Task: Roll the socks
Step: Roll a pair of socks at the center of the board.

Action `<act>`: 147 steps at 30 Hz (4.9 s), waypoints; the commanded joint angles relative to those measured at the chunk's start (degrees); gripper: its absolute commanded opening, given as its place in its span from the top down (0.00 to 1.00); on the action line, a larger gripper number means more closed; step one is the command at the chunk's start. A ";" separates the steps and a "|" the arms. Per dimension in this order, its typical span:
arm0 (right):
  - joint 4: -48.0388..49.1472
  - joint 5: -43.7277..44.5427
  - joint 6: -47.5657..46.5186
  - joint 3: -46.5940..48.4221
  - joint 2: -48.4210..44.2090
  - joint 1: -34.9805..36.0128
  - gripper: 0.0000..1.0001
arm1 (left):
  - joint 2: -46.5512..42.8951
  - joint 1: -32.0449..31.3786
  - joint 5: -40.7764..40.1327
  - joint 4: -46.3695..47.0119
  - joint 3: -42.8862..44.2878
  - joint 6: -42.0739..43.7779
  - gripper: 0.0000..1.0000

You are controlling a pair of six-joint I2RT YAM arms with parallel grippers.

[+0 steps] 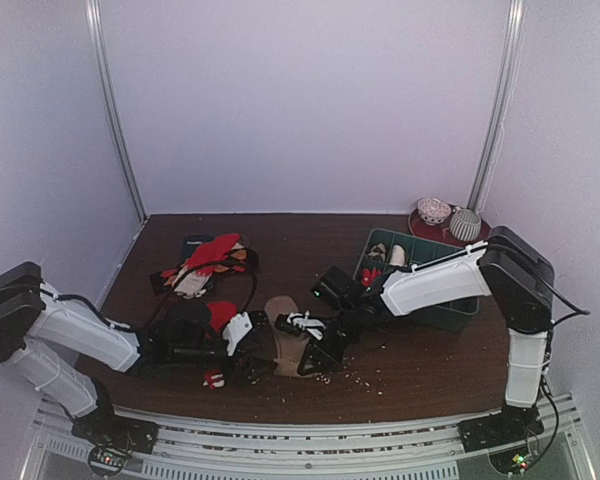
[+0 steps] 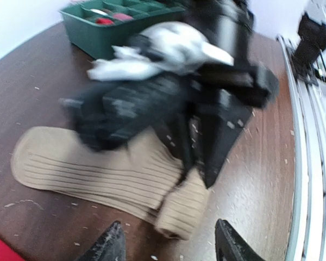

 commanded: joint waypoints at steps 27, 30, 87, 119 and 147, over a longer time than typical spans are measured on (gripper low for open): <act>-17.46 -6.68 0.40 4.24 8.19 -1.39 0.79 | 20.17 -4.39 7.10 7.25 5.16 0.57 1.00; -9.90 -2.94 1.84 2.02 2.79 -1.39 0.73 | 20.17 -3.67 5.77 6.51 4.01 -5.90 1.00; -1.94 3.98 2.55 -7.34 -0.66 4.05 0.92 | -8.41 3.53 -1.81 -9.17 3.39 -2.76 0.46; -16.49 -10.74 4.24 4.59 12.81 -3.49 0.92 | 10.04 -6.93 2.36 5.43 3.18 4.37 0.49; -1.78 -5.39 7.22 -2.19 -0.05 -3.50 0.57 | 19.97 -5.65 -1.20 -1.21 5.51 -8.47 1.00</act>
